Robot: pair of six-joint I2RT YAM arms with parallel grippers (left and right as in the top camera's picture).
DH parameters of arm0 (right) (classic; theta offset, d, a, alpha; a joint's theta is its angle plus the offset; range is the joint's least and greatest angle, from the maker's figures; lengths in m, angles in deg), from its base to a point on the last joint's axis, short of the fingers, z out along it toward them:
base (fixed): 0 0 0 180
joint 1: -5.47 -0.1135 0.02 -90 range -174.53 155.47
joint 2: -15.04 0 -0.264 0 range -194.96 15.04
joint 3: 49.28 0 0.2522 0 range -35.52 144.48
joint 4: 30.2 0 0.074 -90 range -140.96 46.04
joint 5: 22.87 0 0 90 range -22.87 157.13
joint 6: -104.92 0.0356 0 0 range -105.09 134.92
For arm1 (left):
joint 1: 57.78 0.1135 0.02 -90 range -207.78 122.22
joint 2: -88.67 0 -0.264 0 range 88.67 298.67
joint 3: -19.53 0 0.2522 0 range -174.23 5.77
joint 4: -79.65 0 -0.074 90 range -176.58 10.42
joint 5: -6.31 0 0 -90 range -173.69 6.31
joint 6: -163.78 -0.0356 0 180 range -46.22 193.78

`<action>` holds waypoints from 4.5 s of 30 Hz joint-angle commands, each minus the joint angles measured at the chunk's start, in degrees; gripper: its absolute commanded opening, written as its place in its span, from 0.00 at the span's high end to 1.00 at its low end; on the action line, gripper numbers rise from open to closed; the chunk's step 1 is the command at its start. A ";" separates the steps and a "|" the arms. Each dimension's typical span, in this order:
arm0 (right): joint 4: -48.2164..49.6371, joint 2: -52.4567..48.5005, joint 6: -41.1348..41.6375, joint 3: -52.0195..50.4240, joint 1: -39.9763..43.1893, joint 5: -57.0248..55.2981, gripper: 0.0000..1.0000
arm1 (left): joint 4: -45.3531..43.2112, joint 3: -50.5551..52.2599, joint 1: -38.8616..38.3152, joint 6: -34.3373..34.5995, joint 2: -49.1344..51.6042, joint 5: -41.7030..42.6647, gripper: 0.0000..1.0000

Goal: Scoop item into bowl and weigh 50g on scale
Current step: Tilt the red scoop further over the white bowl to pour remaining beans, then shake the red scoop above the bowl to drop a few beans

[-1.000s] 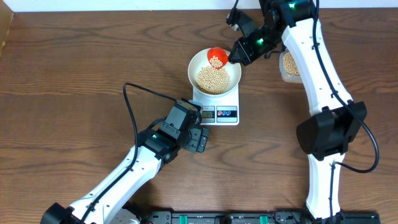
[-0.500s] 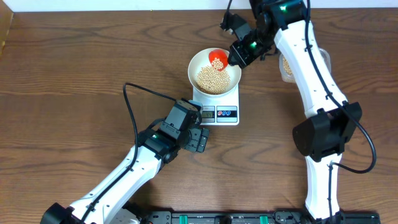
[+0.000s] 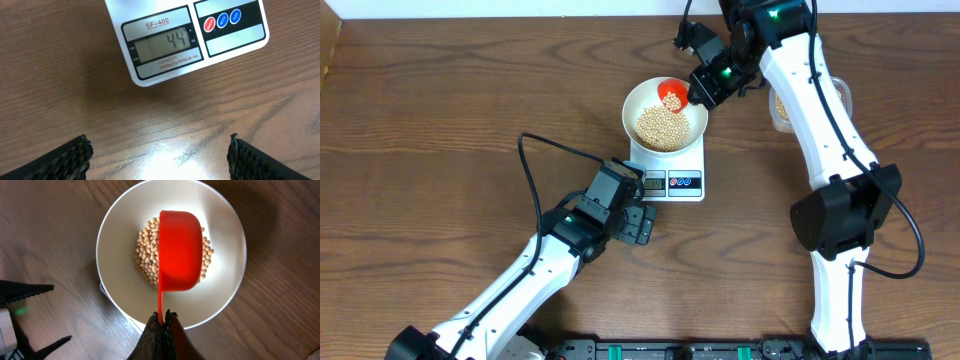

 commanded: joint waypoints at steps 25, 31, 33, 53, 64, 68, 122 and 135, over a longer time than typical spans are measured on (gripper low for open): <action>0.61 2.08 -6.67 1.20 -1.73 -1.68 0.99 | 0.15 0.09 0.24 -0.59 -0.68 -0.28 0.11; 0.44 2.08 -7.93 1.20 -1.75 -3.74 0.99 | 0.15 0.09 0.24 -0.59 -0.70 -0.28 0.11; 0.39 2.08 -8.76 1.20 -1.86 -4.13 0.99 | 0.15 0.09 0.24 -0.59 -0.70 -0.28 0.11; 0.61 2.08 -7.67 1.22 -1.75 2.89 0.99 | 0.15 0.09 0.24 -0.59 -0.70 -0.28 0.11; 0.15 2.08 -5.97 1.20 1.53 10.36 0.99 | 0.15 0.09 0.24 -0.59 -0.70 -0.28 0.11; 0.15 2.08 -5.73 1.22 2.34 11.21 0.99 | 0.15 0.09 0.24 -0.59 -0.70 -0.28 0.11; -1.68 2.08 -4.07 1.20 -2.91 -7.13 0.99 | 0.15 0.09 0.24 -0.59 -0.68 -0.28 0.11; -1.53 2.08 -2.27 1.20 -2.73 -3.76 0.99 | 0.15 0.09 0.24 -0.59 -0.70 -0.28 0.12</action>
